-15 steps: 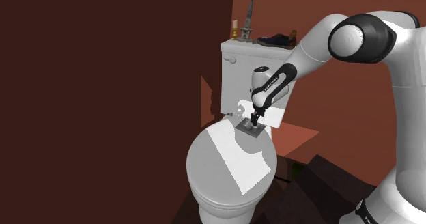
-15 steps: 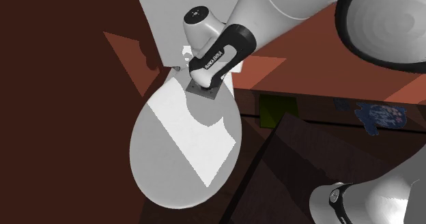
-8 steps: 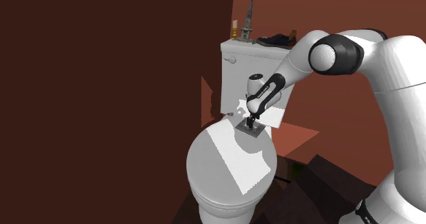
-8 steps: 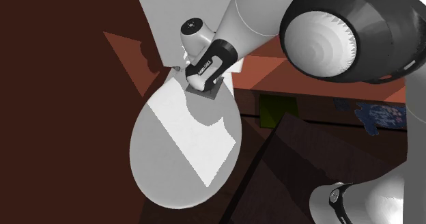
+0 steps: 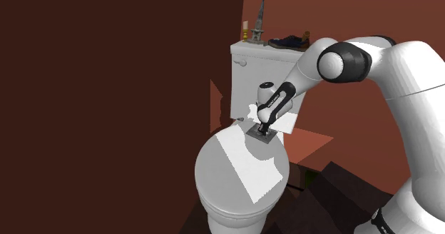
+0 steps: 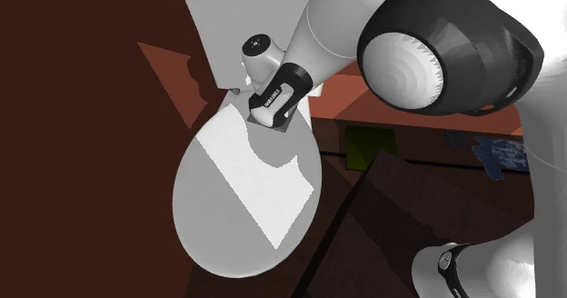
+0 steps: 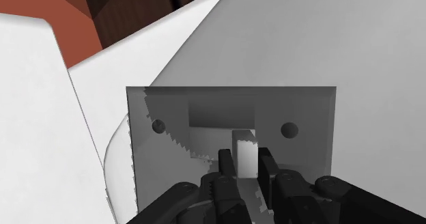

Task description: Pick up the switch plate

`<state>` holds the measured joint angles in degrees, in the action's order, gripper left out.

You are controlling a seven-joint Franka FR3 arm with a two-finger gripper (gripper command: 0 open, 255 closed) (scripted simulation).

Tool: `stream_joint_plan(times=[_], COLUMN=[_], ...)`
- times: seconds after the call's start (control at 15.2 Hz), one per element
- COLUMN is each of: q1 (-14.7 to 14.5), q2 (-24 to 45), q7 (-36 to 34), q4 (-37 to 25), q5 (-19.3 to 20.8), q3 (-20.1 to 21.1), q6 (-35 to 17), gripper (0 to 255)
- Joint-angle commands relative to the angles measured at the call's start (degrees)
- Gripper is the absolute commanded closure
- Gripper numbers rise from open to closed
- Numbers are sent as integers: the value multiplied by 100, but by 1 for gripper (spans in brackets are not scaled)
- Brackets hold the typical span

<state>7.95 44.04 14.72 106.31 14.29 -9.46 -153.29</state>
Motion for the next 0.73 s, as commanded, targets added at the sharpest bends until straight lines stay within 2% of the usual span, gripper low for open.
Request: stream_joint_plan(times=[0.0, 0.4, 0.66], q1=[0, 2, -1], q2=[4, 6, -271], q7=[-1, 2, 51], q4=[-1, -14, 93], q5=[0, -2, -6], q3=[0, 3, 8], q6=[-3, 7, 173], gripper=[255, 255, 255])
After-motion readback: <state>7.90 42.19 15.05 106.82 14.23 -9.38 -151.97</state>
